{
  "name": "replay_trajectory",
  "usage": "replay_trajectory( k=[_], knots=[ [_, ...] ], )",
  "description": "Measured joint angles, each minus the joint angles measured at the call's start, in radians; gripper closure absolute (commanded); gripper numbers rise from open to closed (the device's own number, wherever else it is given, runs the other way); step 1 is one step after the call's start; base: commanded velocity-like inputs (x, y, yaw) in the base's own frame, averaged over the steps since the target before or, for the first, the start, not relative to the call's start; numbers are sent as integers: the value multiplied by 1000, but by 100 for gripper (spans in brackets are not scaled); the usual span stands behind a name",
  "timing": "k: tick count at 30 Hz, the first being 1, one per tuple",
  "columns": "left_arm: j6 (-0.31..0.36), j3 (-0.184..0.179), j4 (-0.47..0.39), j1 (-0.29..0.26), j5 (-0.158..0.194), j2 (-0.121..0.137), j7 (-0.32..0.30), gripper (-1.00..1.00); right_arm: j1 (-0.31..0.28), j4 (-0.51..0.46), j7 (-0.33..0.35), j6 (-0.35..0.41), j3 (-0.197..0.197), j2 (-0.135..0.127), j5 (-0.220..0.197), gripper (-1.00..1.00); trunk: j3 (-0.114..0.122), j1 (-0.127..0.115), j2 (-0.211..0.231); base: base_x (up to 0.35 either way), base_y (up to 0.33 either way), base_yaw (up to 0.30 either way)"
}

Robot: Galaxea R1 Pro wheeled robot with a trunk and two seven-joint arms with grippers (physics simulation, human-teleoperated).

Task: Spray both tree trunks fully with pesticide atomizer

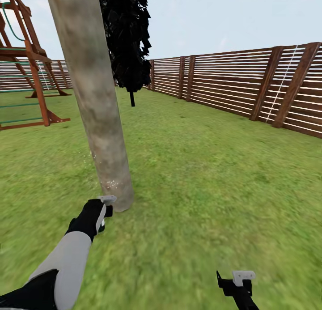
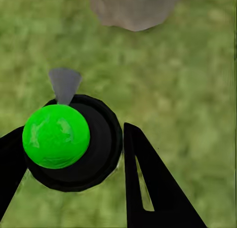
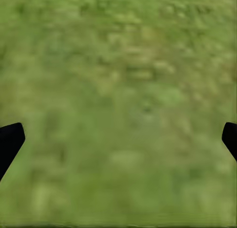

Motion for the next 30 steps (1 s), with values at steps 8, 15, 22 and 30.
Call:
replay_trajectory(
  k=[8,15,22,30],
  knots=[
    [50,1,-29,-112,5,-52,-3,100,0,0,0,0,0,0,0,-100,0,0,0,-6,2,0],
    [88,-1,-33,-112,8,-6,-4,100,0,0,0,0,0,0,0,-100,0,0,0,0,1,0],
    [90,-16,-34,-116,2,-12,-2,100,0,0,0,0,0,0,0,-100,0,0,0,-29,67,0],
    [87,-15,-36,-130,12,-41,3,100,0,0,0,0,0,0,0,-100,0,0,0,-74,26,0]
  ],
)
